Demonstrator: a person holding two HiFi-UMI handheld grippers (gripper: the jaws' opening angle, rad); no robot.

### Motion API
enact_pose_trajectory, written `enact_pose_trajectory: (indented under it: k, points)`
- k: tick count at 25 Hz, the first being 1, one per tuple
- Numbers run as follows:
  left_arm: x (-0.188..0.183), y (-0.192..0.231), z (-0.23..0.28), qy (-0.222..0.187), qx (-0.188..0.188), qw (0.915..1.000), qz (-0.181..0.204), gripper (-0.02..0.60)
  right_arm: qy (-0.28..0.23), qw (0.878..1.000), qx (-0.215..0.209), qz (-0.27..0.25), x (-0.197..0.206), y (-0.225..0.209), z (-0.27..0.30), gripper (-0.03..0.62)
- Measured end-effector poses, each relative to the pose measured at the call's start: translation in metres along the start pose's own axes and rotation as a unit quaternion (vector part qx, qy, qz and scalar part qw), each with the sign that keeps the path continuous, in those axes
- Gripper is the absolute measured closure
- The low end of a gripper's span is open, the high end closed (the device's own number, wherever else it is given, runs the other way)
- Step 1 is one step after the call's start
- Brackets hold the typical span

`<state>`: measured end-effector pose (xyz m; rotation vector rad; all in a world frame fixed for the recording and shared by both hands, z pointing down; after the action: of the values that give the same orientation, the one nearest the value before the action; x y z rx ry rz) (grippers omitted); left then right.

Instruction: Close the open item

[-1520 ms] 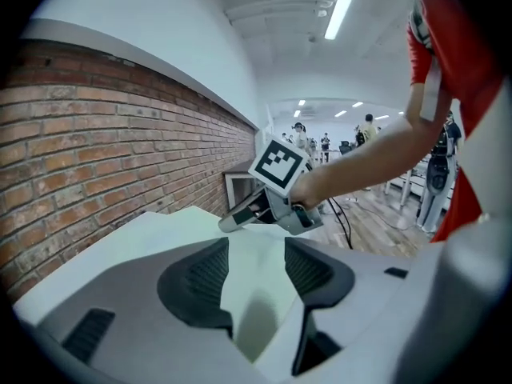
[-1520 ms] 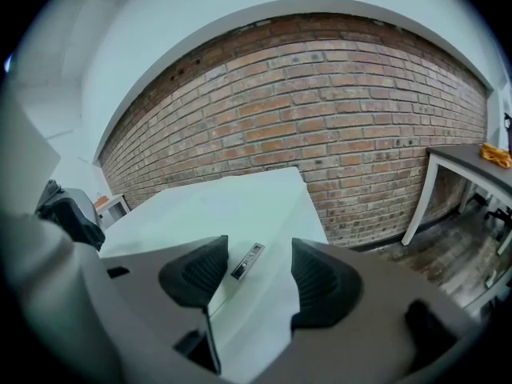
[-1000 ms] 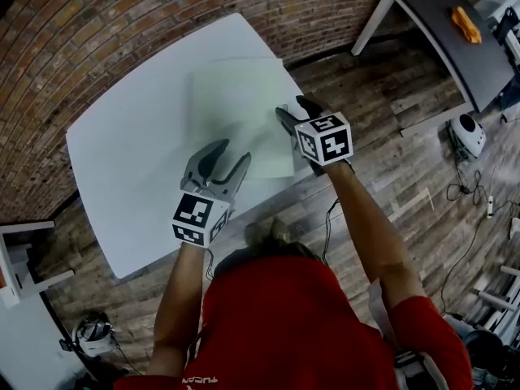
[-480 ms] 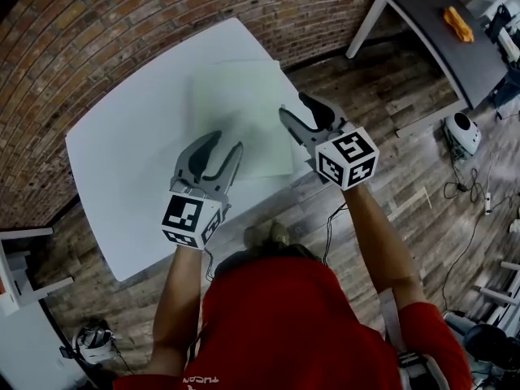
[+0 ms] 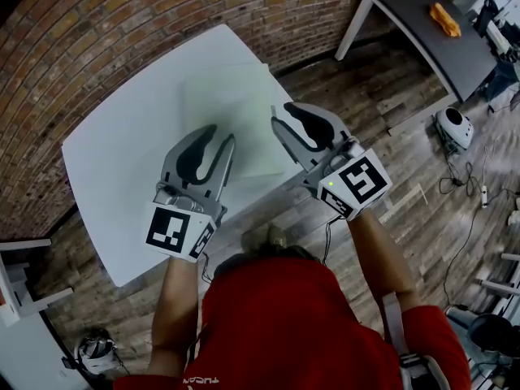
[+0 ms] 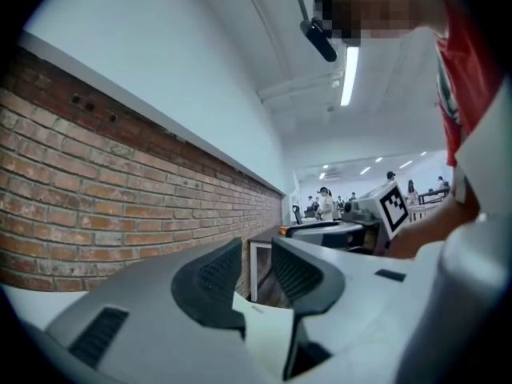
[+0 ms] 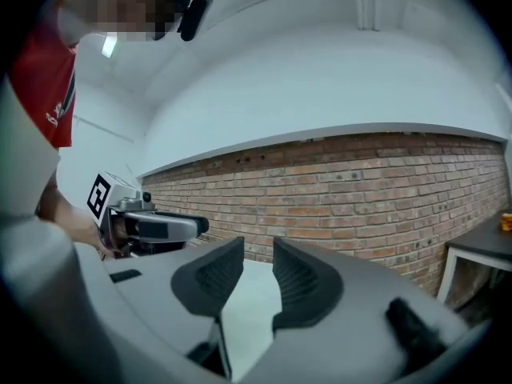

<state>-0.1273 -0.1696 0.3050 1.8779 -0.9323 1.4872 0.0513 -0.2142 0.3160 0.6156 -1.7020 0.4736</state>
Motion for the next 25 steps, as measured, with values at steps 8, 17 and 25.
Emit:
enact_pose_trajectory:
  k: [8, 17, 25]
  points:
    - [-0.021, -0.018, -0.004, -0.027, 0.011, 0.9996, 0.008, 0.517, -0.024, 0.999, -0.032, -0.004, -0.025, 0.029, -0.010, 0.540]
    - [-0.030, -0.034, -0.010, -0.033, 0.020, 0.9991, 0.015, 0.555, -0.042, 0.997, -0.060, -0.016, -0.043, 0.053, -0.015, 0.557]
    - [-0.036, -0.042, -0.017, -0.036, 0.024, 0.9989, 0.017, 0.568, -0.053, 0.996, -0.068, -0.020, -0.053, 0.072, -0.015, 0.562]
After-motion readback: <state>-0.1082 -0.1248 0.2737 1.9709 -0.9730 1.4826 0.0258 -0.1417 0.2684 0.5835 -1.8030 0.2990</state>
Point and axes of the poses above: the fingertips, and each gripper's own axes: z forward along the fingers, y to its left, x out of its underside, the point moved 7 cm from there along -z, backward along the fingers, and after that the axes turned 15 degrees about -y, right-handed, at the moved point
